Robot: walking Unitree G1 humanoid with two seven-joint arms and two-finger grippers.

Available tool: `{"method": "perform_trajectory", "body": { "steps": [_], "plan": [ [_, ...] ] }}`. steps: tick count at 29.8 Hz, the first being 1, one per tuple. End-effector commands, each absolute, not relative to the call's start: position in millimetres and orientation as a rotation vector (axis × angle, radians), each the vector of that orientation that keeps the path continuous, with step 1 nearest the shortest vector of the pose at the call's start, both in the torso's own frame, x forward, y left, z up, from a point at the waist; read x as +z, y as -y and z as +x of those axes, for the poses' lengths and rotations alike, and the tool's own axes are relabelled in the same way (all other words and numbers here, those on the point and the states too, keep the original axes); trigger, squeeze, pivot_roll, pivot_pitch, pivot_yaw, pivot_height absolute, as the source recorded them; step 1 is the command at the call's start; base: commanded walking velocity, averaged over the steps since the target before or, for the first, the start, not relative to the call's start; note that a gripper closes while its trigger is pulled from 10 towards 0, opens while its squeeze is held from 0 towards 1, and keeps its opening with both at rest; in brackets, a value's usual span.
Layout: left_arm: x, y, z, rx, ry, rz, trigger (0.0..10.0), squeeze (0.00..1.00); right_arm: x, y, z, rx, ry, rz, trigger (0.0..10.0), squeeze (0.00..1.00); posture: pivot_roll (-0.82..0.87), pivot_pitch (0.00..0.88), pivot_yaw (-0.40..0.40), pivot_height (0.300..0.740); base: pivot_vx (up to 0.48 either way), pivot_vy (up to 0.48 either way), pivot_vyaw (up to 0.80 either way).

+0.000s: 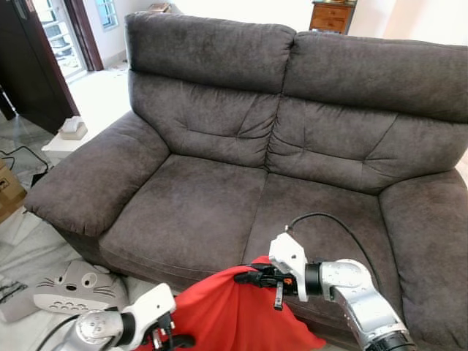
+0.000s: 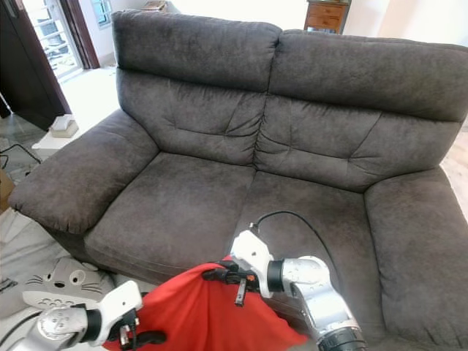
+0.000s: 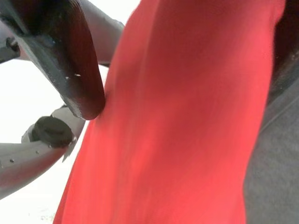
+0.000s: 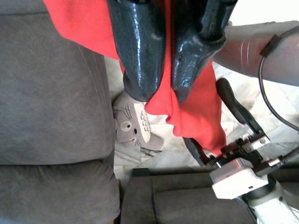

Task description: Move the pillow to the sofa from floor

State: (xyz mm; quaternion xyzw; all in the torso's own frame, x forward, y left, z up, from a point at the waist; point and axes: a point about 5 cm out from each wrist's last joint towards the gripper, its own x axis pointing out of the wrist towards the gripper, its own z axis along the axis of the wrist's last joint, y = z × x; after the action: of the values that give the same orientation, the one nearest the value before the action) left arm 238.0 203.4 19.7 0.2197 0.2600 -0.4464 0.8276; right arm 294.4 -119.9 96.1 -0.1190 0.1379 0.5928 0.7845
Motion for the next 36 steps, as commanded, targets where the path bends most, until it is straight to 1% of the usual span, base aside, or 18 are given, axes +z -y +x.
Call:
{"method": "perform_trajectory", "body": {
  "steps": [1,8,12,14,18,19,20,21,29,32,36],
  "plan": [
    [17,-213,232,-0.944,-0.59,0.47,10.0,0.0,124,118,305,1.267,-0.149,-0.273,10.0,0.0,0.1,0.026,0.004,0.74,0.0,0.0,0.0],
    [15,-223,225,-0.956,-0.639,0.486,10.0,0.0,126,122,307,1.251,-0.149,-0.274,10.0,0.0,0.11,0.022,0.005,0.74,0.0,0.0,0.0],
    [5,-229,215,-0.996,-0.721,0.557,10.0,0.0,127,126,309,1.24,-0.152,-0.284,10.0,0.0,0.1,0.017,0.005,0.74,0.0,0.0,0.0],
    [2,-232,214,-0.989,-0.72,0.598,10.0,0.0,127,127,309,1.239,-0.153,-0.286,10.0,0.0,0.1,0.018,0.003,0.74,0.0,0.0,0.0],
    [1,-228,219,-0.944,-0.686,0.595,10.0,0.0,127,127,309,1.232,-0.15,-0.285,10.0,0.0,0.1,0.018,0.003,0.74,0.0,0.0,0.0],
    [-1,-226,222,-0.92,-0.667,0.625,2.4,0.0,127,125,309,1.235,-0.146,-0.28,10.0,0.0,0.1,0.018,0.003,0.74,0.0,0.0,0.0],
    [-1,-226,222,-0.92,-0.667,0.625,2.4,0.0,127,125,309,1.235,-0.146,-0.28,10.0,0.0,0.1,0.018,0.003,0.74,0.0,0.0,0.0],
    [-3,-224,224,-0.896,-0.655,0.648,0.0,0.0,128,124,309,1.235,-0.141,-0.275,10.0,0.0,0.1,0.026,0.001,0.74,0.0,0.0,0.0],
    [-2,-219,228,-0.911,-0.611,0.666,0.0,0.0,126,126,308,1.23,-0.153,-0.279,10.0,0.0,0.1,0.049,-0.003,0.74,0.0,0.0,0.0],
    [-3,-222,224,-0.946,-0.643,0.682,0.0,0.0,126,127,308,1.224,-0.156,-0.276,10.0,0.0,0.1,0.051,-0.002,0.74,0.0,0.0,0.0],
    [-6,-227,223,-0.947,-0.699,0.69,0.0,0.0,123,129,309,1.205,-0.168,-0.274,10.0,0.0,0.1,0.064,-0.001,0.74,0.0,0.0,0.0]
  ]
}}
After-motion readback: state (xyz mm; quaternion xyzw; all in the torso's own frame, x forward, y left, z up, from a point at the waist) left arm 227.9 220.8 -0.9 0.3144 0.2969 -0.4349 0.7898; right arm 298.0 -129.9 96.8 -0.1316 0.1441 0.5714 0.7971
